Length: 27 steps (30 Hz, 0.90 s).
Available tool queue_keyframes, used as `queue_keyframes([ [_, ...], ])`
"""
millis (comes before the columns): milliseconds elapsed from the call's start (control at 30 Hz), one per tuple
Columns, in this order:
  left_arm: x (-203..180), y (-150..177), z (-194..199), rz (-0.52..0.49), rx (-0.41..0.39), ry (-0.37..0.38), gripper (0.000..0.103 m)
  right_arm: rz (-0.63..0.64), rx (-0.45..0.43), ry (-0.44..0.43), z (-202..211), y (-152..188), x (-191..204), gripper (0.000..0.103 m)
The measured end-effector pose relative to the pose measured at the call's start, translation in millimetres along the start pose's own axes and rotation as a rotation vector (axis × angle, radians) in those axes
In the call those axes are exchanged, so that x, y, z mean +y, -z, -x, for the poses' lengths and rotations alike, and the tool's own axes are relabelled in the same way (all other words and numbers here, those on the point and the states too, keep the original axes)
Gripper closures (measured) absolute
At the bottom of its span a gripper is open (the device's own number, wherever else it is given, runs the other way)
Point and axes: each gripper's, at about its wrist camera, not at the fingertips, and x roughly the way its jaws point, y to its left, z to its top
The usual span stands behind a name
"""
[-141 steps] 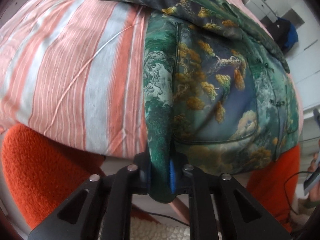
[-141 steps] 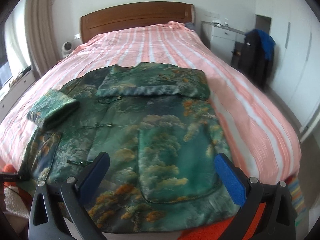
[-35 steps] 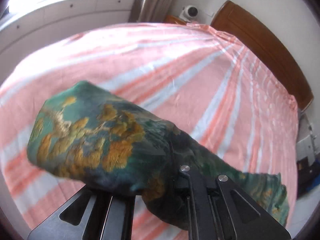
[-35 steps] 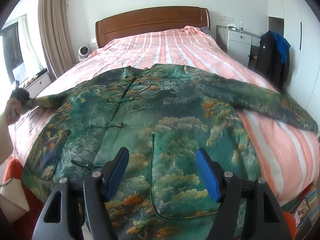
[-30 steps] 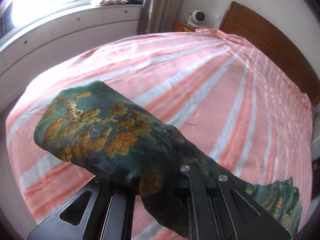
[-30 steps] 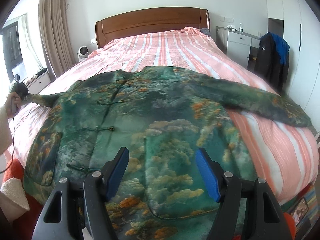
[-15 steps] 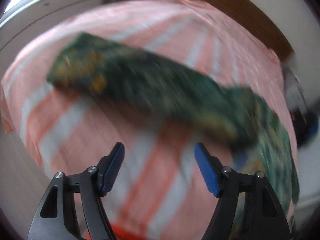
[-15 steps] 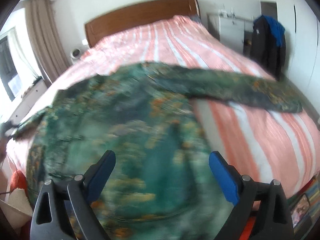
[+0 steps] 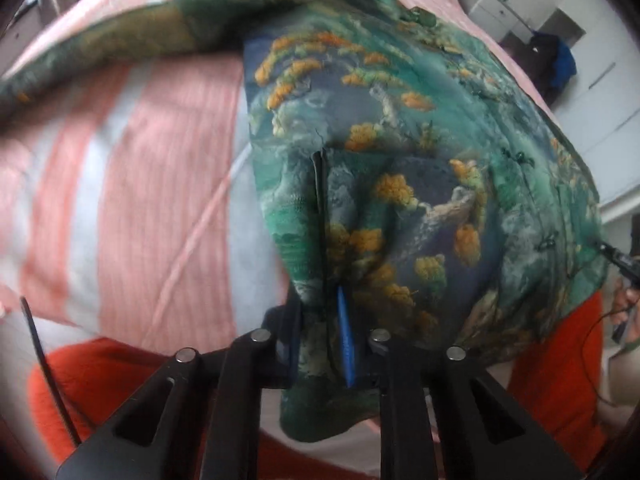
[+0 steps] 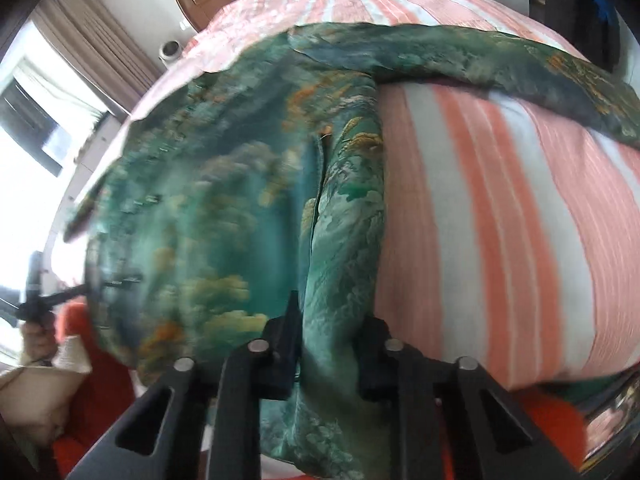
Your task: Fold large clothes
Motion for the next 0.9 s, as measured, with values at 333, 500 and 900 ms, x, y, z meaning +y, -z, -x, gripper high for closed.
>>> queue_keyframes([
  [333,1,-9,-1,-0.062,0.009,-0.235,0.074,0.016,0.053,0.101,-19,34,25,0.058],
  [500,-8,-20,53,-0.005,-0.209,-0.22,0.025,-0.053,-0.035,0.057,11,26,4,0.041],
  [900,-29,-32,101,0.192,-0.485,-0.094,0.008,-0.615,-0.512,0.081,51,-56,-169,0.015],
])
